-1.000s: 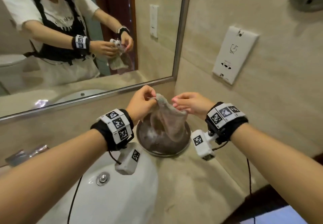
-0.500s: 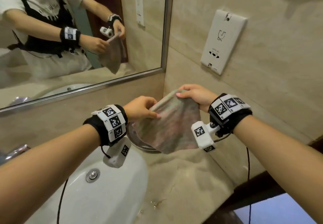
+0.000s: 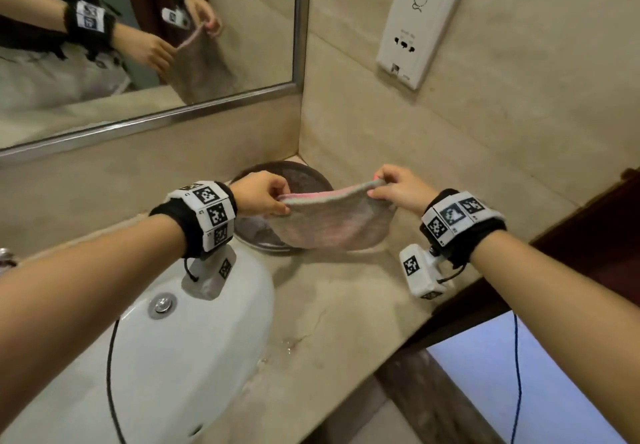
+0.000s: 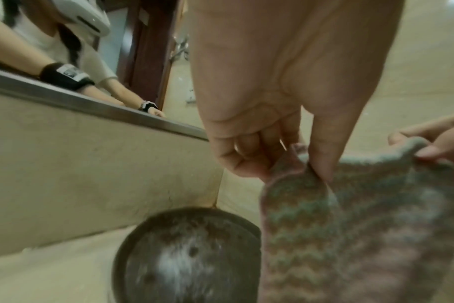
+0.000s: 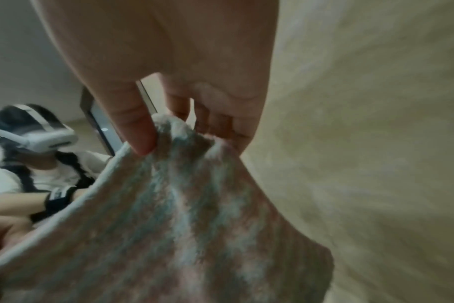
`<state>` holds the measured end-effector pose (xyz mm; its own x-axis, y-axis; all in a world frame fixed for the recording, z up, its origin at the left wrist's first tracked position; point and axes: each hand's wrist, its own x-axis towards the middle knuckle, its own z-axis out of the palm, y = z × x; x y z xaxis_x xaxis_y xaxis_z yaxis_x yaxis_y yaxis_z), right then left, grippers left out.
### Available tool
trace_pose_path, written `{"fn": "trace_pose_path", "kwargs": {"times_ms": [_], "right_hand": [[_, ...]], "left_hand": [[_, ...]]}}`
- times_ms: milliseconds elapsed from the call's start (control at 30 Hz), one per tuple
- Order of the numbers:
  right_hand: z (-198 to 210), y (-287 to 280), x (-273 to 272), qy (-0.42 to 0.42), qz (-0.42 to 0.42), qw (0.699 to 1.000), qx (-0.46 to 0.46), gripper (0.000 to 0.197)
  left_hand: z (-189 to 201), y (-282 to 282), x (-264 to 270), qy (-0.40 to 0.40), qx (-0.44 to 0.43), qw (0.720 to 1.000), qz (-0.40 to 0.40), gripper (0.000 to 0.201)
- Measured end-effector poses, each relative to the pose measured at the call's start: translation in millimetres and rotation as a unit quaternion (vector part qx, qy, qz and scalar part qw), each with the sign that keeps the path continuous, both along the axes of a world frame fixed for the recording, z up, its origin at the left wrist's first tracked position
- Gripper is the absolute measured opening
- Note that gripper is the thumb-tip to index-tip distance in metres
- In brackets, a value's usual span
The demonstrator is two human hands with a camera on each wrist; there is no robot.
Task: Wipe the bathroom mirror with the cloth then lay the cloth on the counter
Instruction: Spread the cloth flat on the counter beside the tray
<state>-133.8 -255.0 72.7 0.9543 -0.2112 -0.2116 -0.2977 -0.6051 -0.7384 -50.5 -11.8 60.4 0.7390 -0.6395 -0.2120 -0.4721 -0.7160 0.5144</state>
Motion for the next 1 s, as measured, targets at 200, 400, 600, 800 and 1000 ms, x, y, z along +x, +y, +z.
{"fn": "trace_pose_path", "kwargs": {"times_ms": [200, 400, 600, 800, 1000], "right_hand": [[-68, 3, -69, 0.204, 0.089, 0.974, 0.027, 0.024], [-112, 8, -109, 0.268, 0.161, 0.948, -0.05, 0.017], [-132, -11, -97, 0.166, 0.01, 0.986, -0.032, 0.013], [-154, -23, -87, 0.154, -0.123, 0.98, -0.033, 0.017], [-166, -27, -83, 0.146, -0.141, 0.969, -0.139, 0.02]], "left_hand": [[-59, 16, -50, 0.091, 0.091, 0.987, -0.101, 0.016], [-91, 20, -77, 0.157, 0.133, 0.966, -0.154, 0.01], [-103, 0, -58, 0.09, 0.071, 0.99, -0.077, 0.018], [-126, -23, -49, 0.021, 0.014, 0.999, 0.037, 0.015], [-136, -44, -49, -0.068, 0.014, 0.995, 0.068, 0.024]]}}
